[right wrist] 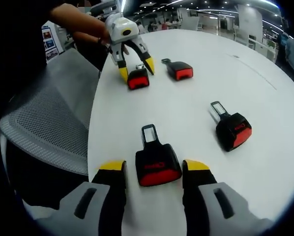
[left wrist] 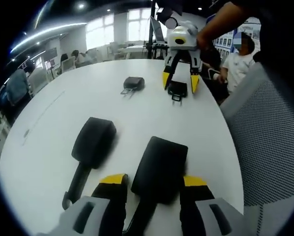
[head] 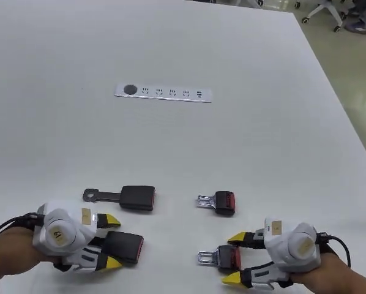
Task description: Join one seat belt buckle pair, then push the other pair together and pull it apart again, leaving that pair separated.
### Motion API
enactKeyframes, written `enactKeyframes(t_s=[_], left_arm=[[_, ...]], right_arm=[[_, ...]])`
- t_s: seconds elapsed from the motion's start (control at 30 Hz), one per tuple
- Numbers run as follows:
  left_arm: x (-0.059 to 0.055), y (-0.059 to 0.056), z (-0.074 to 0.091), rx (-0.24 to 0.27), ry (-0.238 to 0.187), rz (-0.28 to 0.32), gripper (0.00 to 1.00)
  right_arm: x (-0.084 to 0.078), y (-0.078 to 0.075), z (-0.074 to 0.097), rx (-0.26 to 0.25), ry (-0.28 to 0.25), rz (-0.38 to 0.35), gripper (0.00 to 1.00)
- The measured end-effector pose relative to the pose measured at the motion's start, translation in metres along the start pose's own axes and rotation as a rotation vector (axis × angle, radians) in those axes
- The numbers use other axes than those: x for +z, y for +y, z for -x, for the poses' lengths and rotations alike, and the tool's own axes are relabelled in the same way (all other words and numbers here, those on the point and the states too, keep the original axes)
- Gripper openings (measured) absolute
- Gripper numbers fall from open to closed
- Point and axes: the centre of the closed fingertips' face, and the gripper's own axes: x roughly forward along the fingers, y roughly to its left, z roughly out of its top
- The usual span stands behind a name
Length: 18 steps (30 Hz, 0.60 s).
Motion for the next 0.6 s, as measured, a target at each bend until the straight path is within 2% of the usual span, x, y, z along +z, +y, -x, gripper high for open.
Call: enactKeyframes(t_s=[0.13,0.2,0.3,0.33,0.47,0.6], left_arm=[[-0.0004,-0.001,0.002,-0.013,0.012,-0.024,0.39],[0.0,0.0008,0.0019,-0.011,0.011,-0.006,0.38],[0.0015,0.0029,0.0014,-0.01,0.017,-0.016,0.37],[0.0003,0.0025,0.0002,-0.01,0.017,-0.018,0.37],[0.0022,0.0018,-0.0013,-0.009,0.021,-0.019,0.36],[0.0027,0.0018,-0.0033,-0.009,0.037,-0.025,0.36]], right_arm=[[0.0025,-0.0029,-0.0009,-0.016,0.009,-0.006,0.39],[0.0015,-0.0042,0.0005,-0.023,0.02,-0.005,0.35],[0.002,-0.0036,-0.0007,-0.029,0.025,0.01,0.34],[0.0027,-0.0038,-0.0004,-0.033,0.032,0.037,0.34],[0.0079,-0.0032,-0.0018,-0.036,0.056,0.026,0.33],[0.0056,-0.005,-0.0021,-0.029,0.074,0.035,0.33]])
